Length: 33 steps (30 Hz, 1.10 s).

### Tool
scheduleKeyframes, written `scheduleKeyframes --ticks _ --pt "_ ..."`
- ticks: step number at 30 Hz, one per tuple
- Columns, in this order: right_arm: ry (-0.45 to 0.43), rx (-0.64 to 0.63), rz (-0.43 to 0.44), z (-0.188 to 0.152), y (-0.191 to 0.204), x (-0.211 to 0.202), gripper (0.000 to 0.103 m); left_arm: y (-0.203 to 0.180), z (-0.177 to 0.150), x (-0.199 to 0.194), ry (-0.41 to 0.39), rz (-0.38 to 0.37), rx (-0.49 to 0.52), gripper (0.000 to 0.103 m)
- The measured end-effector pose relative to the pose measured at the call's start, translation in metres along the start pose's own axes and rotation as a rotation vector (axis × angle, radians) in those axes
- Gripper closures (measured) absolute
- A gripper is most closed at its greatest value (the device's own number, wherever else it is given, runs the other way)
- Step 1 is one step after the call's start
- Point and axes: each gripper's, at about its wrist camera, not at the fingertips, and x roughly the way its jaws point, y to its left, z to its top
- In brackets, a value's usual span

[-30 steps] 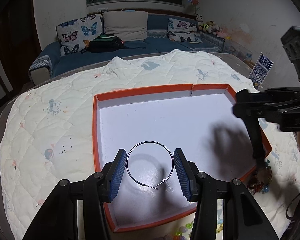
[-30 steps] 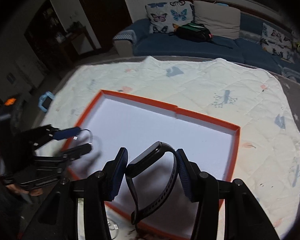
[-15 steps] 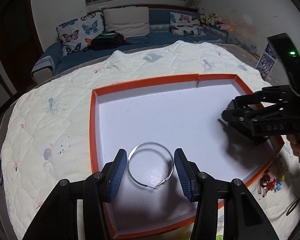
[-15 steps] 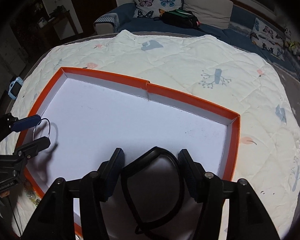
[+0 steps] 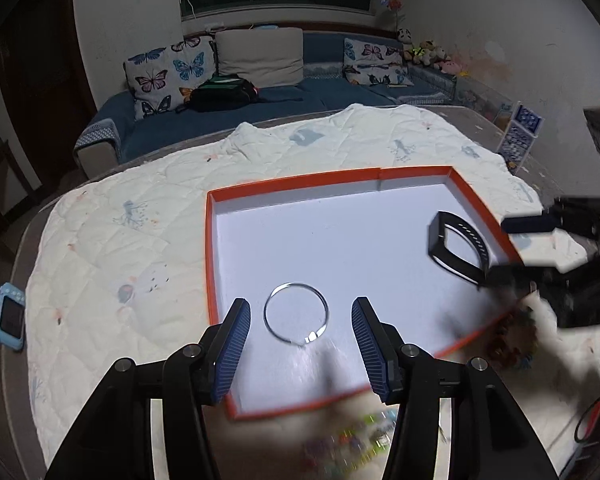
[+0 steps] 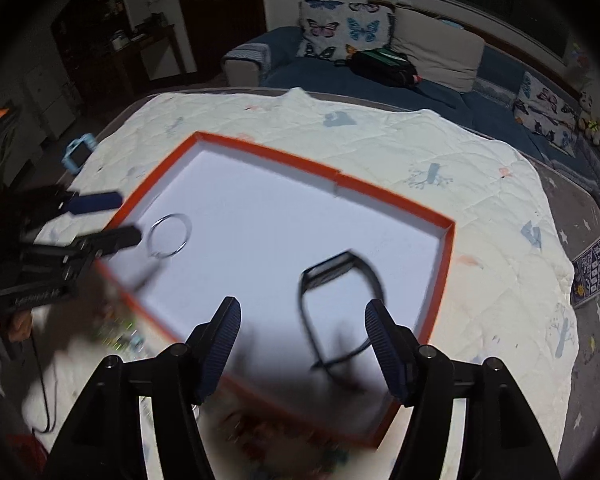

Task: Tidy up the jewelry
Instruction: 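Carry the band and hoop into the orange tray and open both tools, then grasp the rose-gold chain bracelet with the left tool while the right tool approaches the pearl hoop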

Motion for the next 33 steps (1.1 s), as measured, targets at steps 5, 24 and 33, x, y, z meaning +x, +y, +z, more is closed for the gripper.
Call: scheduleKeyframes --ticks 5,24,33 --pt "0.042 -0.074 0.047 -0.033 0.027 -0.01 0.032 -0.009 -0.02 -0.034 -0.006 -0.021 0.005 0.045" --pt "0.117 -0.159 0.045 -0.107 0.067 0.001 0.022 -0.055 -0.156 -0.095 0.028 -0.062 0.071 0.046" --pt "0.058 -0.16 0.029 -0.124 0.073 0.002 0.003 -0.066 -0.204 -0.087 0.061 -0.099 0.01 0.059"
